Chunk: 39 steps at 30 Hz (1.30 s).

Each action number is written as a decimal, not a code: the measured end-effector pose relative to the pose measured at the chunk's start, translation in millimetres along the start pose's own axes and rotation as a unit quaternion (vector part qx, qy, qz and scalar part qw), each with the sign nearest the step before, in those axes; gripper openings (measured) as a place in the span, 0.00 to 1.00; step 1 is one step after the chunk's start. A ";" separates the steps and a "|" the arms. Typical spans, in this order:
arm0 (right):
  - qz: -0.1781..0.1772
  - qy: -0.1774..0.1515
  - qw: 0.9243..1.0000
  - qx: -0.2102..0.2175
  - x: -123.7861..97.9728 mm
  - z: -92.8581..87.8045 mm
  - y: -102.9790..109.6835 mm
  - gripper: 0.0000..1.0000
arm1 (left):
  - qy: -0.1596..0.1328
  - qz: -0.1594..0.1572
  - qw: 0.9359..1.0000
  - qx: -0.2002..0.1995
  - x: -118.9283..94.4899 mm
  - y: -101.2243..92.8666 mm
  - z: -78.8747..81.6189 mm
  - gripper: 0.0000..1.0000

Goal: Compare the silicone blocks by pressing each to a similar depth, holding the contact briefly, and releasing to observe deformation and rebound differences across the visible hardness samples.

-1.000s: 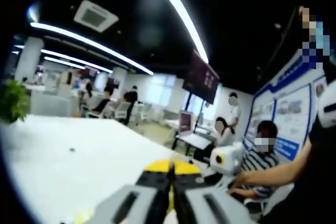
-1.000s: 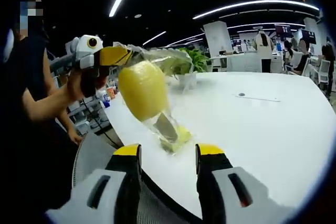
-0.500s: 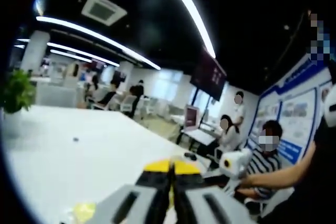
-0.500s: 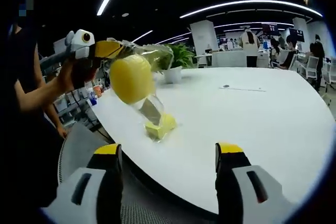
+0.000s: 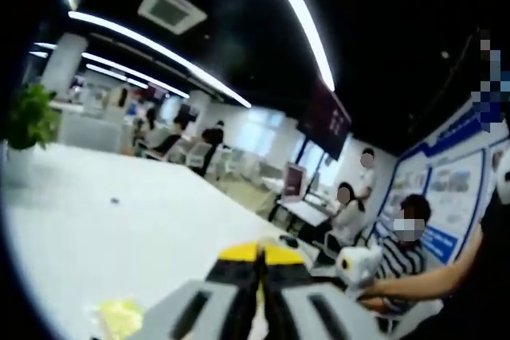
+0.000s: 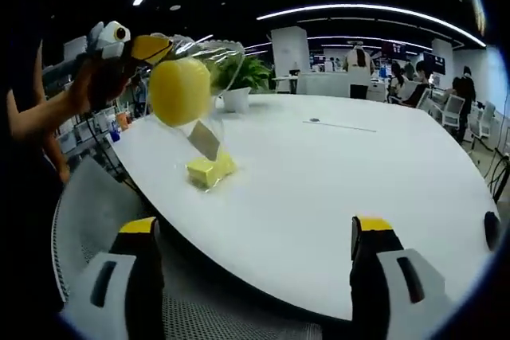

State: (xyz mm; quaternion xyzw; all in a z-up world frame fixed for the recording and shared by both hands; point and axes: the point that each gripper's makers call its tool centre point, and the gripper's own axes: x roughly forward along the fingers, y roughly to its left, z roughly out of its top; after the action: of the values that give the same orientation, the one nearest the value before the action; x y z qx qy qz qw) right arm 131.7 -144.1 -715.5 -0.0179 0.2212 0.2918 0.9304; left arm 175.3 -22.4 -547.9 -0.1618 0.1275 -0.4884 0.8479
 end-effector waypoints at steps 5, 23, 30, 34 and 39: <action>-0.024 0.015 0.999 -0.039 6.7 -10.1 -5.8 0.96 | 0.002 0.006 1.000 -0.010 6.7 3.4 -9.6 0.00; -0.032 0.044 0.997 -0.049 9.3 -26.6 -14.2 0.95 | 0.020 0.015 0.997 -0.069 51.0 17.6 -59.1 0.00; -0.033 0.047 0.998 -0.038 8.9 -29.1 -15.1 0.95 | 0.031 0.022 0.991 -0.126 70.6 30.0 -86.9 0.00; -0.033 0.050 0.998 -0.036 9.1 -30.2 -15.1 0.96 | 0.039 0.025 0.990 -0.137 81.4 34.1 -97.6 0.00; -0.030 0.053 0.998 -0.034 9.0 -31.4 -14.3 0.95 | 0.030 0.051 0.986 -0.153 92.8 50.0 -106.2 0.00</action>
State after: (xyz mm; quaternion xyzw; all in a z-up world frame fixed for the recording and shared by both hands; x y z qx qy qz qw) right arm 133.6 -156.3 -749.0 -0.0718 0.2598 0.2699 0.9244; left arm 220.4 -95.6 -670.5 -0.2679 0.2343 -0.4235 0.8331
